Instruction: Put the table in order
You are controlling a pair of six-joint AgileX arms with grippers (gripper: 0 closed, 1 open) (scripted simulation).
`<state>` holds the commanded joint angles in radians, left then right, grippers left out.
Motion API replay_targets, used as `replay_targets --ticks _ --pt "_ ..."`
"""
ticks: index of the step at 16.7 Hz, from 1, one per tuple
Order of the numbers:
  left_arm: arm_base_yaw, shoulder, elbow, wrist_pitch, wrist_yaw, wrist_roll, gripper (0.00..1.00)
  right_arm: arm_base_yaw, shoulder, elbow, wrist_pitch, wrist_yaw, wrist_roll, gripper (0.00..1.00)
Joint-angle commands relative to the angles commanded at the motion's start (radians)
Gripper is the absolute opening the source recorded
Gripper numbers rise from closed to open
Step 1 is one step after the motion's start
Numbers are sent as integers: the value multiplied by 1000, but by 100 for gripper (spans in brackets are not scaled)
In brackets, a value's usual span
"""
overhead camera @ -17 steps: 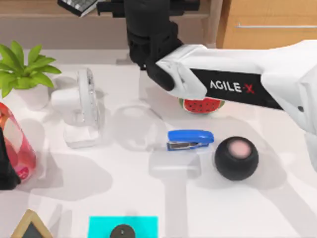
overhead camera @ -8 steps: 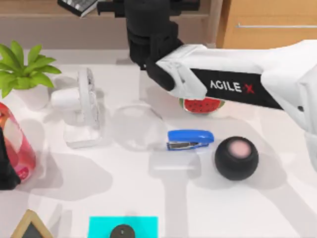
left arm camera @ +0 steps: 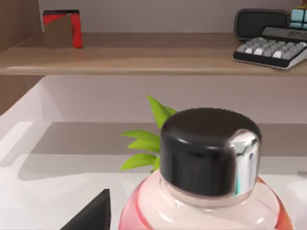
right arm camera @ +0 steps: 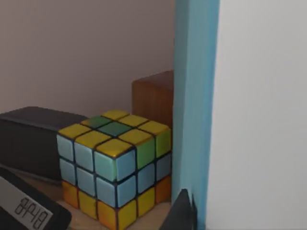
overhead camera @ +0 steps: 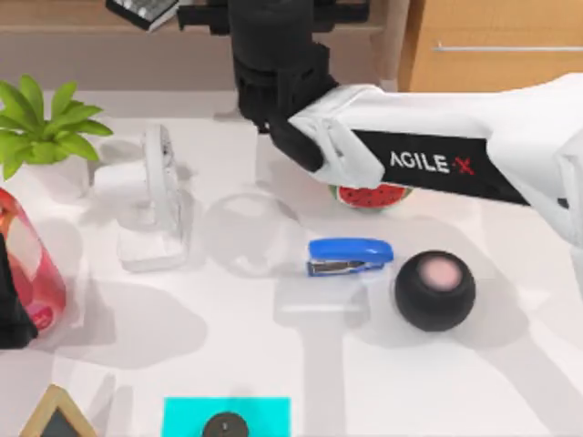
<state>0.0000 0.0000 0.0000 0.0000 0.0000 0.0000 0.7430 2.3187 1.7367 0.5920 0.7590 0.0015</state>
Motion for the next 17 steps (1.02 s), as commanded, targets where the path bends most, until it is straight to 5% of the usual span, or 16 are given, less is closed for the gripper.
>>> replay_targets --ticks 11,17 --pt "0 0 0 0 0 0 100 36 -97 -122 20 36 5 0" --pt "0 0 0 0 0 0 100 15 -251 -287 6 -116 97 0"
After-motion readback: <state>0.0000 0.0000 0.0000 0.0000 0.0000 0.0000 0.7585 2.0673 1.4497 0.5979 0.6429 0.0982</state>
